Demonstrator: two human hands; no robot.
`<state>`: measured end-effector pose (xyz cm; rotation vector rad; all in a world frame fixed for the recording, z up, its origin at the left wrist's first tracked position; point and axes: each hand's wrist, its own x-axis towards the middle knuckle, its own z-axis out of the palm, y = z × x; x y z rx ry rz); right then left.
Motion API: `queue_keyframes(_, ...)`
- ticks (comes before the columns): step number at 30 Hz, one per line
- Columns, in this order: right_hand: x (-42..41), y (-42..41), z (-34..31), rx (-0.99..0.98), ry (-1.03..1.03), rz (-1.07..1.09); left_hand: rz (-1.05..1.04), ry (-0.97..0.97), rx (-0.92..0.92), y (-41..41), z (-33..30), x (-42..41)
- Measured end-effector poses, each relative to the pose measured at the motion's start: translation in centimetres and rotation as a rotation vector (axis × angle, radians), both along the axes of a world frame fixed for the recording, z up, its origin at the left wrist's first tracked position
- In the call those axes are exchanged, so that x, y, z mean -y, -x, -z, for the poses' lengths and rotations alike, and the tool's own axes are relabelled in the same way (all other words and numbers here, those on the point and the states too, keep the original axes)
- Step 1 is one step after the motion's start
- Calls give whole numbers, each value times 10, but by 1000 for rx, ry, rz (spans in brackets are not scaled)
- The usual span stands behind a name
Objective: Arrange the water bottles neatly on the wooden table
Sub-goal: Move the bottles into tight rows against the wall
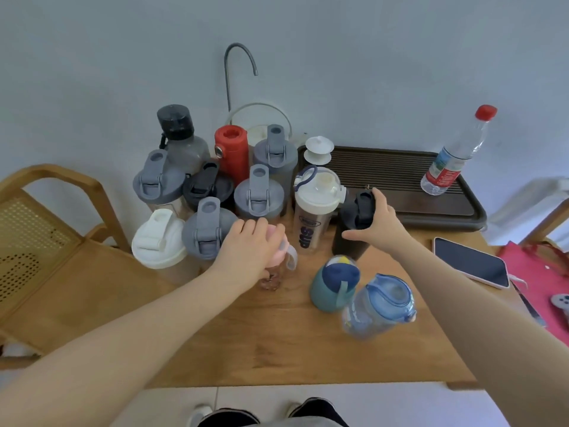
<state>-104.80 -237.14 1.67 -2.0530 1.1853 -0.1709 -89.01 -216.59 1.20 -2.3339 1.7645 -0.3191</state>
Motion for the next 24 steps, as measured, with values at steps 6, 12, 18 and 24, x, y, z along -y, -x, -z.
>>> queue_keyframes(6,4,-10,11,65,53,-27,-45,29,-3,20,3,3)
queue_keyframes(12,6,24,-3,79,207,-126,204,-25,-313,73,-3,30)
queue_keyframes(18,-19,93,-34,92,116,-569,201,-151,-446,90,16,66)
queue_keyframes(24,-42,102,-19,-330,225,-733,95,-143,-379,92,15,65)
